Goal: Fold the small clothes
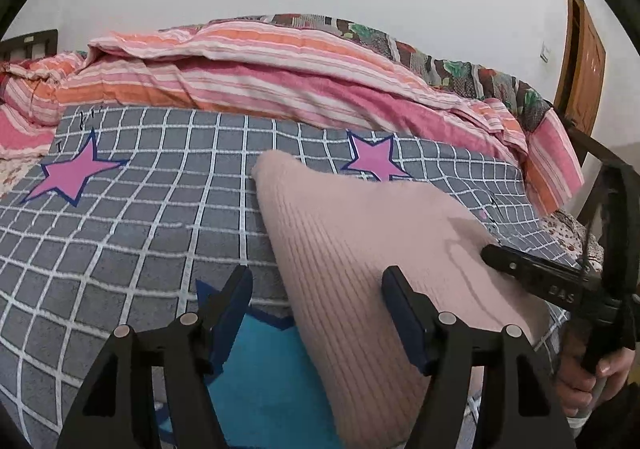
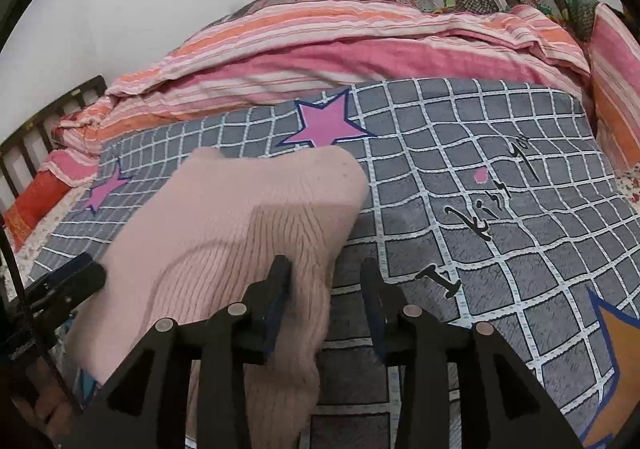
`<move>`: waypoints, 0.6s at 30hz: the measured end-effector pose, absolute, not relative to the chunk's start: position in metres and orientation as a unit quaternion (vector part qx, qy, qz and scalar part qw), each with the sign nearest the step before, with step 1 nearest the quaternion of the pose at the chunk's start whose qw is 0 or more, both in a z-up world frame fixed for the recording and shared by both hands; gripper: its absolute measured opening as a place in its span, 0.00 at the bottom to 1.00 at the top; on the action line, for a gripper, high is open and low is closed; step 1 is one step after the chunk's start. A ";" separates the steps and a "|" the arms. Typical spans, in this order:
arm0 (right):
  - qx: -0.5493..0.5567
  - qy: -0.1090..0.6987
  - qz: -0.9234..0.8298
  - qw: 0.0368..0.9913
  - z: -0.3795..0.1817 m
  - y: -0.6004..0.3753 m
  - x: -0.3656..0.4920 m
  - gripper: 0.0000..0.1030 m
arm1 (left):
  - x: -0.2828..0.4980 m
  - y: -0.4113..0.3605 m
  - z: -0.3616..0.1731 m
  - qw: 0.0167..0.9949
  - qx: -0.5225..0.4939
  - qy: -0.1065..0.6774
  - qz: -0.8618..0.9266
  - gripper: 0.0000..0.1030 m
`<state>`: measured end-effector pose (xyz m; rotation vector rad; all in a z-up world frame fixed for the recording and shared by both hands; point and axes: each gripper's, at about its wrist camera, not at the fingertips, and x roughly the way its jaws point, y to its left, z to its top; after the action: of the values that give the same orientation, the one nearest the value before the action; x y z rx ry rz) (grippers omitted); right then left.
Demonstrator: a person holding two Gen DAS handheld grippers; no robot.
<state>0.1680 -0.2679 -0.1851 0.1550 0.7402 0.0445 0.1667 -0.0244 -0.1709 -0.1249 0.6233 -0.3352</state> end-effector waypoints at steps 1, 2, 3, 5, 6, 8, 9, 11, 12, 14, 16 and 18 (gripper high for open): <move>0.079 0.358 0.026 0.930 -0.182 -0.269 0.167 0.36 | 0.171 -0.025 -0.169 0.937 -0.061 0.306 -0.158 0.65; 0.082 0.354 0.028 0.931 -0.179 -0.270 0.167 0.37 | 0.175 -0.024 -0.169 0.937 -0.062 0.307 -0.154 0.64; 0.082 0.350 0.028 0.933 -0.177 -0.270 0.166 0.38 | 0.180 -0.024 -0.169 0.937 -0.066 0.311 -0.148 0.64; 0.075 0.345 0.024 0.935 -0.175 -0.269 0.169 0.38 | 0.189 -0.021 -0.169 0.934 -0.071 0.320 -0.140 0.64; 0.071 0.345 0.025 0.935 -0.174 -0.268 0.171 0.38 | 0.193 -0.021 -0.170 0.932 -0.074 0.325 -0.141 0.64; 0.068 0.348 0.032 0.934 -0.176 -0.266 0.178 0.38 | 0.198 -0.021 -0.174 0.927 -0.079 0.337 -0.145 0.65; 0.070 0.349 0.030 0.934 -0.176 -0.265 0.180 0.38 | 0.198 -0.022 -0.175 0.927 -0.080 0.337 -0.143 0.65; 0.084 0.358 0.034 0.929 -0.180 -0.265 0.186 0.38 | 0.197 -0.026 -0.178 0.929 -0.067 0.337 -0.134 0.65; 0.088 0.365 0.036 0.926 -0.182 -0.265 0.188 0.38 | 0.196 -0.027 -0.179 0.930 -0.064 0.337 -0.131 0.65; 0.087 0.377 0.032 0.921 -0.186 -0.265 0.192 0.38 | 0.195 -0.028 -0.180 0.932 -0.062 0.334 -0.128 0.65; 0.093 0.386 0.027 0.918 -0.190 -0.267 0.193 0.41 | 0.194 -0.029 -0.181 0.933 -0.058 0.331 -0.126 0.65; 0.100 0.388 0.022 0.916 -0.194 -0.270 0.194 0.47 | 0.194 -0.030 -0.181 0.934 -0.055 0.329 -0.126 0.65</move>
<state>0.1940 -0.2704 -0.1943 0.2049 0.7974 0.0463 0.1937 -0.0300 -0.1811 -0.1124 0.6737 -0.2583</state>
